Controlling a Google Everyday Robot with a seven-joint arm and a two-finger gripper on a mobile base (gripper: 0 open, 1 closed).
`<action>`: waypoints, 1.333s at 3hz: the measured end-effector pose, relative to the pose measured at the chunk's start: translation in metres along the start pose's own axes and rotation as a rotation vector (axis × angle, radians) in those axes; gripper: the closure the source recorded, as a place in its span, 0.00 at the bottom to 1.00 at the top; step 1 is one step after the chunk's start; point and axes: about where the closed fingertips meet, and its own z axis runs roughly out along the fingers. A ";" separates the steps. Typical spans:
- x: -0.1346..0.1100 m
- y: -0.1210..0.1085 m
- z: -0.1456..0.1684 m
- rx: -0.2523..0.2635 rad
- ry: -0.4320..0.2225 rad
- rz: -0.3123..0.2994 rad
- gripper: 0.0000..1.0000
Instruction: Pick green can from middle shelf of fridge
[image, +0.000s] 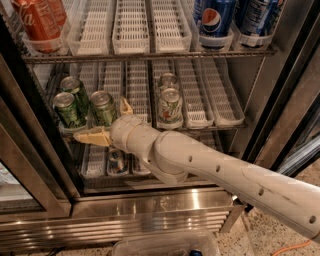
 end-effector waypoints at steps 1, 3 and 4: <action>-0.001 -0.001 0.005 0.000 -0.014 0.000 0.18; 0.002 -0.001 0.008 0.006 -0.018 0.005 0.64; -0.003 -0.001 0.008 0.003 -0.029 -0.002 0.88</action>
Offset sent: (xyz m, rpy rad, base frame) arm 0.0094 0.0029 -0.0034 0.0211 -0.0110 -0.0065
